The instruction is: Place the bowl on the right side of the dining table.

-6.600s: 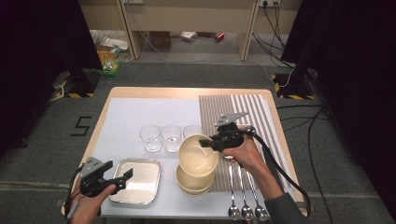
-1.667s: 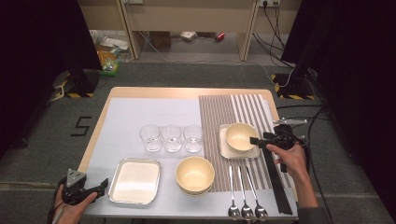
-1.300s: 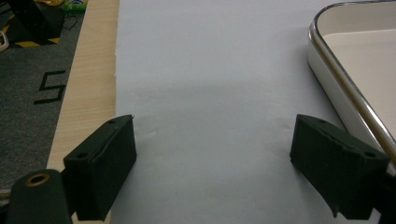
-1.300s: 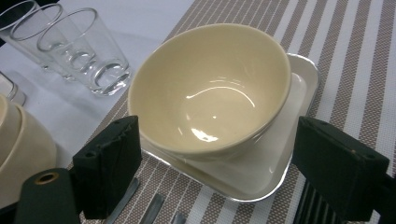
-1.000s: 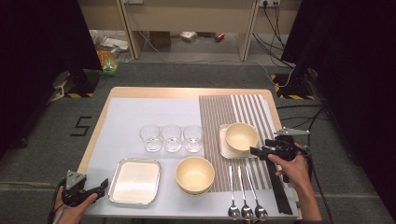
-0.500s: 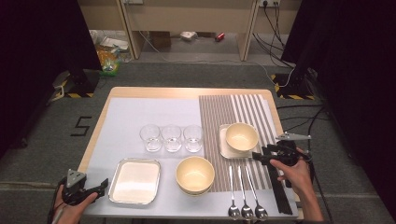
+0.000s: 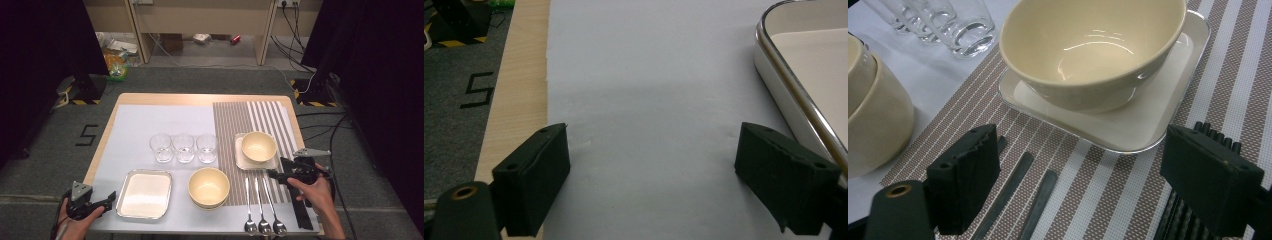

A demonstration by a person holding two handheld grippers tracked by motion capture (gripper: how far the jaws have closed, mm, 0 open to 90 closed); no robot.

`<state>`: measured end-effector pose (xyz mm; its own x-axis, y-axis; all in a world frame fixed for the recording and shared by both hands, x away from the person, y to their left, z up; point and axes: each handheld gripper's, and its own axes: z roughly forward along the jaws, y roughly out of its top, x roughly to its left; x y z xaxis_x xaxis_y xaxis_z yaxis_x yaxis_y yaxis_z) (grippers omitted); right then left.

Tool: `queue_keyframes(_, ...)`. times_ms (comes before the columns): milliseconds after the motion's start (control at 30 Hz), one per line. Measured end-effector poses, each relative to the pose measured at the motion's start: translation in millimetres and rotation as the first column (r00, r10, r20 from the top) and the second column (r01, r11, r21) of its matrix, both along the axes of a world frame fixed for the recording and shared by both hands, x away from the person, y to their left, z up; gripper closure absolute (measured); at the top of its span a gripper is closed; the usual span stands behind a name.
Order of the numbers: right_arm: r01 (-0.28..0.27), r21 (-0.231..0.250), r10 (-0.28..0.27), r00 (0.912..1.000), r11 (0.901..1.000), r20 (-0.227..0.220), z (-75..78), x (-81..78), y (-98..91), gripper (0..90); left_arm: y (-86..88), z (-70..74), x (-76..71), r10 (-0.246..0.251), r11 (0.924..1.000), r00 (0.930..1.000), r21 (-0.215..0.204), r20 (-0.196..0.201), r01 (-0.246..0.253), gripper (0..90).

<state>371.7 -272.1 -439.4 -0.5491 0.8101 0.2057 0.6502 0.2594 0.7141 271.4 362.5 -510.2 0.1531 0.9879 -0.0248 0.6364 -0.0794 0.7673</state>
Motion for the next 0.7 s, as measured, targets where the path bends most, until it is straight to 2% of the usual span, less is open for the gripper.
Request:
queue_keyframes(267,-0.008,-0.003,0.008,0.9998,1.0000,-0.018,-7.0,-8.4,1.3,16.4,0.4,0.3,0.1,-0.004,1.0000,1.0000,-0.001,-0.004,0.004,13.3)
queue_keyframes(700,-0.027,-0.045,0.026,0.9993,0.9987,-0.026,-15.5,-21.4,2.2,16.3,0.3,0.2,-0.2,-0.003,1.0000,1.0000,-0.003,-0.003,0.003,13.3)
